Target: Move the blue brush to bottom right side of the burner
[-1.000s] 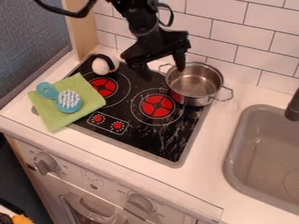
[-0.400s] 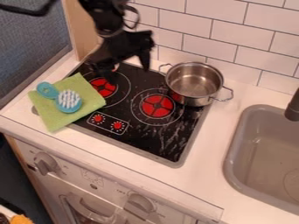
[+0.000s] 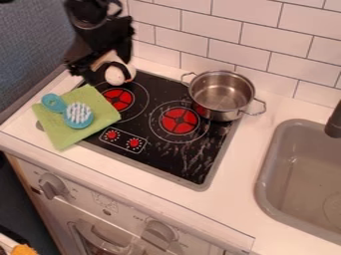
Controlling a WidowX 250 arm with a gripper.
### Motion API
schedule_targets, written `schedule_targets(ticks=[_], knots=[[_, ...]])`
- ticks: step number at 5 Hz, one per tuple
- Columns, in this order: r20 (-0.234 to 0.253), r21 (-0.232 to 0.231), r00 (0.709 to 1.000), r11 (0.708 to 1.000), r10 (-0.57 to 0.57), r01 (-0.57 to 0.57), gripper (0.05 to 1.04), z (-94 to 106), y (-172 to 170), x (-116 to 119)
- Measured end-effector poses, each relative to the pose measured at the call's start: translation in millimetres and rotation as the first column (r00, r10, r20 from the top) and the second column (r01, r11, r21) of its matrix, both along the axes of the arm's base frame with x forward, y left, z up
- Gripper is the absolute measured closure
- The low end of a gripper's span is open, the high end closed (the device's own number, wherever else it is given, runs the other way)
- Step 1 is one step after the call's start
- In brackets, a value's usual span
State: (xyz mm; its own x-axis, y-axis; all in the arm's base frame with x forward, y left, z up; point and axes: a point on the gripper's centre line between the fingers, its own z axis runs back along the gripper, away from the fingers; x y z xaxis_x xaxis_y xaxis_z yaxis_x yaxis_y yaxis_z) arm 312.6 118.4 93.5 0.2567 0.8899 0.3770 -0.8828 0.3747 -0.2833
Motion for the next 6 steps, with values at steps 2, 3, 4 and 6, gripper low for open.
schedule_targets(ticks=[2,3,4,6], knots=[[-0.085,-0.042,0.977,0.979,0.195,-0.2,0.083,-11.4,28.7,-22.5],[-0.182,-0.014,0.96,0.976,0.213,-0.219,0.082,-26.3,33.7,-35.6],[-0.227,-0.033,0.949,0.972,0.22,-0.233,0.082,-41.4,30.5,-47.7],[-0.289,-0.029,0.929,0.968,0.23,-0.249,0.083,-62.7,30.6,-53.2]])
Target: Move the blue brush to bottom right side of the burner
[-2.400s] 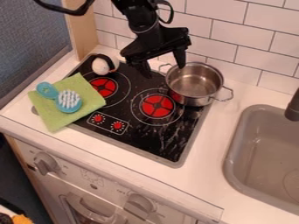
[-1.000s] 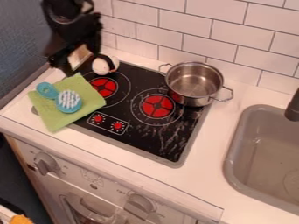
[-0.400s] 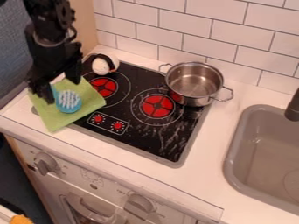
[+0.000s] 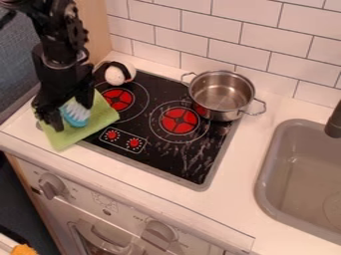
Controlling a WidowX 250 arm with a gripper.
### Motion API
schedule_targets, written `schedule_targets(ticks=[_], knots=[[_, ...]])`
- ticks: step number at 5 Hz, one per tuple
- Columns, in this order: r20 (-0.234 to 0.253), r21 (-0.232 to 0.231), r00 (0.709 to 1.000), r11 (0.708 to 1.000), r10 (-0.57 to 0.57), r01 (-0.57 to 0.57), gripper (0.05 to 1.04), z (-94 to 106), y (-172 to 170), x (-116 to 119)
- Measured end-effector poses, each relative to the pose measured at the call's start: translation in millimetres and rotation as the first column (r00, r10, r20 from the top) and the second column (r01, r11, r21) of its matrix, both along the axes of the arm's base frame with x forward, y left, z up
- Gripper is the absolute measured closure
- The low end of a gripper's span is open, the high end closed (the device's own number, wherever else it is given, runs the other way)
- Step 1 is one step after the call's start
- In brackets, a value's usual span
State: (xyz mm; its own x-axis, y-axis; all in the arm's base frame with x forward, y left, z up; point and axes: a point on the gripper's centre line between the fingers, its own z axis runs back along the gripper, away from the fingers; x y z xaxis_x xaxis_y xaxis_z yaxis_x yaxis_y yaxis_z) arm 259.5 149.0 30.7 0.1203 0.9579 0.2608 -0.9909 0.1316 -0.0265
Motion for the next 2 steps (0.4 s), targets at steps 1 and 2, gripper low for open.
schedule_targets(ticks=[1,2], knots=[[0.001,0.002,1.0,1.0,0.015,-0.015,0.083,-3.5,0.4,-1.9],[-0.001,0.003,1.0,1.0,0.019,-0.019,0.145,-6.7,1.0,-2.1]])
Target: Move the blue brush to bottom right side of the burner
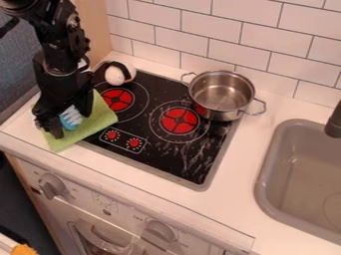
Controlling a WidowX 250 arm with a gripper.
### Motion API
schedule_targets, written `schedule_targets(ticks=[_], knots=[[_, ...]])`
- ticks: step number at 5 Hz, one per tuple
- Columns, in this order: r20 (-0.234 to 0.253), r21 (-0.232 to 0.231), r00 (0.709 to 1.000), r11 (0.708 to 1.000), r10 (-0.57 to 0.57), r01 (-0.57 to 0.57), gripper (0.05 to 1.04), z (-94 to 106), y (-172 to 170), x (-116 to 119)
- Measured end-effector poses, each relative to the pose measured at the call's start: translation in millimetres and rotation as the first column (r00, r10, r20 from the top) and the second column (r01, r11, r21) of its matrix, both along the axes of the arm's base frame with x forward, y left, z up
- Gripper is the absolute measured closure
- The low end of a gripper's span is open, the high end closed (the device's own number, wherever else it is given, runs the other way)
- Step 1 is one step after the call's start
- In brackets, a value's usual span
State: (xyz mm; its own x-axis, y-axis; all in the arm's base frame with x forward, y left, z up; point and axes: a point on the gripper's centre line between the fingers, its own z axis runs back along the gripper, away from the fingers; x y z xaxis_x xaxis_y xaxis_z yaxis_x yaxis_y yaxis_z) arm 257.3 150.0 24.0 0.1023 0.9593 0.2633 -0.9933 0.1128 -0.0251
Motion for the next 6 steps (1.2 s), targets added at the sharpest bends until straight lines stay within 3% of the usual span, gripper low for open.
schedule_targets(ticks=[1,2,4,6], knots=[[0.019,0.009,1.0,1.0,-0.009,0.009,0.416,0.8,1.0,3.7],[0.014,0.017,1.0,1.0,-0.012,0.012,0.526,0.9,1.8,3.0],[-0.009,0.01,0.999,0.999,-0.052,0.052,0.528,-2.0,-8.3,-0.4],[0.052,-0.015,0.998,0.999,-0.044,0.045,0.528,10.5,-13.0,10.4]])
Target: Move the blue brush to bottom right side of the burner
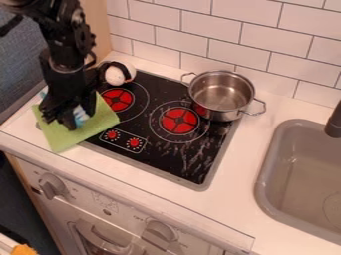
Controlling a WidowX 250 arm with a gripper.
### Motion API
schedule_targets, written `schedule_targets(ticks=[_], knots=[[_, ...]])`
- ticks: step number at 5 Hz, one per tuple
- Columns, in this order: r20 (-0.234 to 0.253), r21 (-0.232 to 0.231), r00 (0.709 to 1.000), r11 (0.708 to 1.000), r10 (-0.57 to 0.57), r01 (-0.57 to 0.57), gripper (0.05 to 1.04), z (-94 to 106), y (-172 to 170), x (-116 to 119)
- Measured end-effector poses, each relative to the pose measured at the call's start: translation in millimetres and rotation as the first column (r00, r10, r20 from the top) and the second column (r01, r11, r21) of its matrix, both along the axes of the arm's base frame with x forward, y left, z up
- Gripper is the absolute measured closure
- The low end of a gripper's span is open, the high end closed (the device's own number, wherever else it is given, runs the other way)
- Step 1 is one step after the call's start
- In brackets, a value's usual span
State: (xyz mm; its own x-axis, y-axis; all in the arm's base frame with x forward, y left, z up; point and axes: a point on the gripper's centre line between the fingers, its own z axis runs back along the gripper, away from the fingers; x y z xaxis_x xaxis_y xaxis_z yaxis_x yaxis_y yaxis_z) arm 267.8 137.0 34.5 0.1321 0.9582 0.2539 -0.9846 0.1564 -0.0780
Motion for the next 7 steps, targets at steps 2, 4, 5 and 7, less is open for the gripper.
schedule_targets(ticks=[2,4,5,7], knots=[[0.088,0.057,0.995,0.998,-0.041,0.036,0.529,34.3,-9.3,19.7],[0.185,0.071,0.964,0.981,-0.193,0.182,0.529,61.6,-75.4,26.0],[0.169,0.046,0.944,0.959,-0.283,0.279,0.529,53.1,-111.7,23.0],[0.147,-0.022,0.902,0.91,-0.407,0.414,0.529,30.2,-167.4,10.9]])
